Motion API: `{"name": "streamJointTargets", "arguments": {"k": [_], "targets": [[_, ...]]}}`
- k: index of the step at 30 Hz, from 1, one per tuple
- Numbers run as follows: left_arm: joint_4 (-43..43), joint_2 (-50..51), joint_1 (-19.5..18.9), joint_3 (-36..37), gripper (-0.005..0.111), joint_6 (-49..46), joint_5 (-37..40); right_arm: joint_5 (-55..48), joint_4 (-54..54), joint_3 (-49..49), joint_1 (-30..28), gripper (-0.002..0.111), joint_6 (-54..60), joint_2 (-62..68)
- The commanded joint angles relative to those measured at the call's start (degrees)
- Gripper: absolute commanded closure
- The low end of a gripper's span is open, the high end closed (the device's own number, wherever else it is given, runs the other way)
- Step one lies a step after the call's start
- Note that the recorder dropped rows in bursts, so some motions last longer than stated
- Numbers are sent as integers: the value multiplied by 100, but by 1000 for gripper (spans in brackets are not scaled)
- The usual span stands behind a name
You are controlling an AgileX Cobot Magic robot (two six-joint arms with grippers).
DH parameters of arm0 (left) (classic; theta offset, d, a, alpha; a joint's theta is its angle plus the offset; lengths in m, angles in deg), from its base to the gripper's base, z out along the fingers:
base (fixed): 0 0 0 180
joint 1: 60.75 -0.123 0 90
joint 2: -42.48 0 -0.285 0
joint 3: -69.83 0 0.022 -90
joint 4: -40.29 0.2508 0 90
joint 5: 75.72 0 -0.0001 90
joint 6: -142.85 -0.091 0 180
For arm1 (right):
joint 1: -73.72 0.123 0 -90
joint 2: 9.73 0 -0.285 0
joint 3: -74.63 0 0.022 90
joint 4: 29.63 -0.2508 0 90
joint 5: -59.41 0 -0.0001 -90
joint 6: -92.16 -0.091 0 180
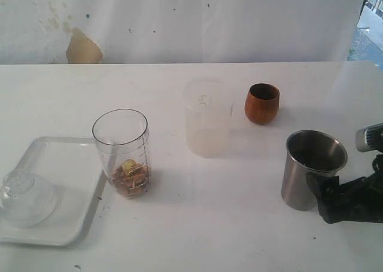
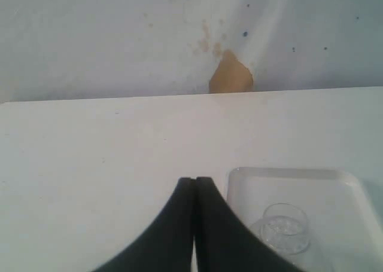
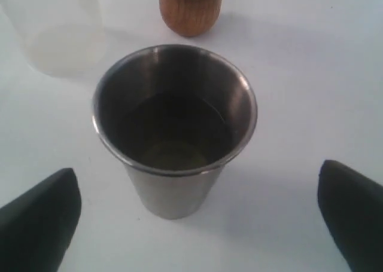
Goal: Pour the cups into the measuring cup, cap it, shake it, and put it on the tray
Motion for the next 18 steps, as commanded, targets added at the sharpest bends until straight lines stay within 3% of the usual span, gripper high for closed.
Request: {"name": "streamJointTargets", "arguments": {"k": [1,10,18], "targets": [[-37,-24,26,15,107,-1,-27,226,26,-109,-1,3,-70,-184],[-37,-24,26,15,107,-1,-27,481,26,-1084,-1,3,-152,-1406],[-37,-24,26,15,107,-1,-27,1270,26,-1486,-1,3,93,-1448]]}}
